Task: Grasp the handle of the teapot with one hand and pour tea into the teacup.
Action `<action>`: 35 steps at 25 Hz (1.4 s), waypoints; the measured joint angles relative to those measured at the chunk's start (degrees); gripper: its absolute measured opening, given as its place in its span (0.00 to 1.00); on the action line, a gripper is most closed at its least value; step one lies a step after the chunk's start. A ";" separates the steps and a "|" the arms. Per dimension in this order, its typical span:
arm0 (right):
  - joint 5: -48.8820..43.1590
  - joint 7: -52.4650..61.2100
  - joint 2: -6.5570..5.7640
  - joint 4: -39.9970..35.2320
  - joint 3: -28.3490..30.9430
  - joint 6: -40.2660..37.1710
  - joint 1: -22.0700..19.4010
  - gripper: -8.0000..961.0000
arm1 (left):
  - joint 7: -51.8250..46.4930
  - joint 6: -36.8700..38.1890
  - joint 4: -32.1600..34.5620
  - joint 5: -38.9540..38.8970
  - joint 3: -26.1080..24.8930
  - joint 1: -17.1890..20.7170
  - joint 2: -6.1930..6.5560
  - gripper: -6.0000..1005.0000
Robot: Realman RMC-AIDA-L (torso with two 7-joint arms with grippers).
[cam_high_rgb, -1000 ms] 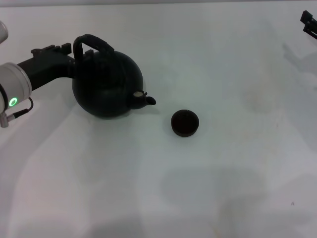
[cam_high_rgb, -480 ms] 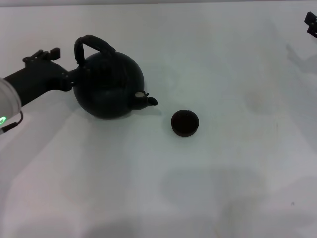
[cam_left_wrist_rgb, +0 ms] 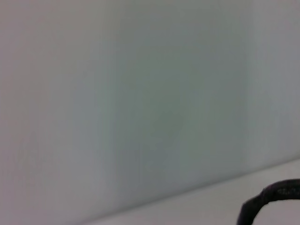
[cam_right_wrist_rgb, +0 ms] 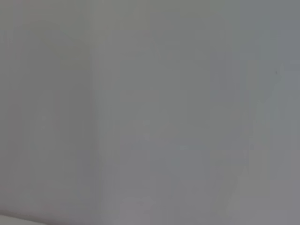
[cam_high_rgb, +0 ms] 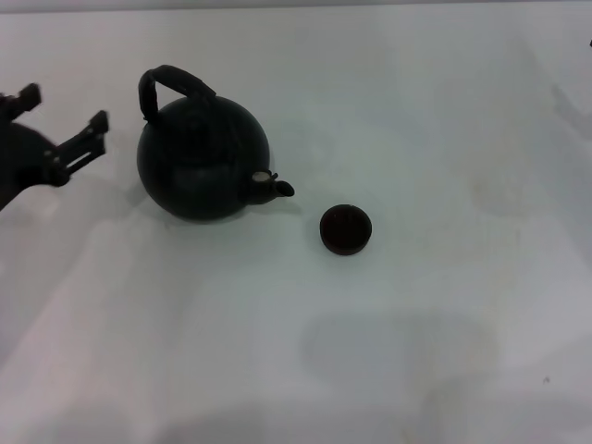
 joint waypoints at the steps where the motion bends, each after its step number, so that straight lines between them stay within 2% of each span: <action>1: -0.01 -0.14 -0.01 -0.09 -0.02 0.17 -0.08 0.91 | 6.10 2.82 -2.34 -5.53 -0.38 0.59 -0.01 0.88; 4: -0.12 -0.51 0.00 -0.70 -0.05 2.24 -1.11 0.91 | 20.72 14.72 -13.10 -21.28 -3.00 -0.07 0.10 0.88; 7: -0.16 -1.84 0.37 -1.74 -0.05 6.43 -3.19 0.91 | 26.88 28.39 -27.91 -32.13 -8.50 -4.12 0.23 0.88; 10: 0.09 -3.03 0.70 -2.55 0.00 11.31 -5.65 0.91 | 27.37 37.99 -41.23 -34.70 -15.99 -8.77 0.46 0.88; 13: 0.32 -3.25 0.99 -2.67 0.08 15.60 -7.74 0.91 | 27.70 41.60 -49.61 -34.57 -21.52 -12.14 0.67 0.88; 17: 2.25 -9.45 1.85 1.92 0.32 17.95 -9.09 0.91 | 30.78 41.79 -53.93 -34.52 -23.30 -14.51 0.85 0.88; 23: 5.87 -14.33 1.98 9.83 1.18 21.87 -7.82 0.91 | 33.13 39.69 -54.85 -34.98 -25.28 -17.02 0.88 0.88; 29: 8.97 -15.01 2.12 13.82 2.00 25.20 -7.12 0.91 | 32.34 38.58 -54.70 -35.21 -26.48 -19.08 1.83 0.88; 31: 9.15 -15.37 2.12 15.27 2.56 25.16 -7.10 0.91 | 32.41 37.93 -54.62 -35.28 -26.82 -19.41 2.35 0.88; 35: 9.25 -17.57 2.14 18.01 3.52 23.83 -7.09 0.91 | 32.83 36.39 -55.00 -34.92 -28.69 -20.53 2.58 0.88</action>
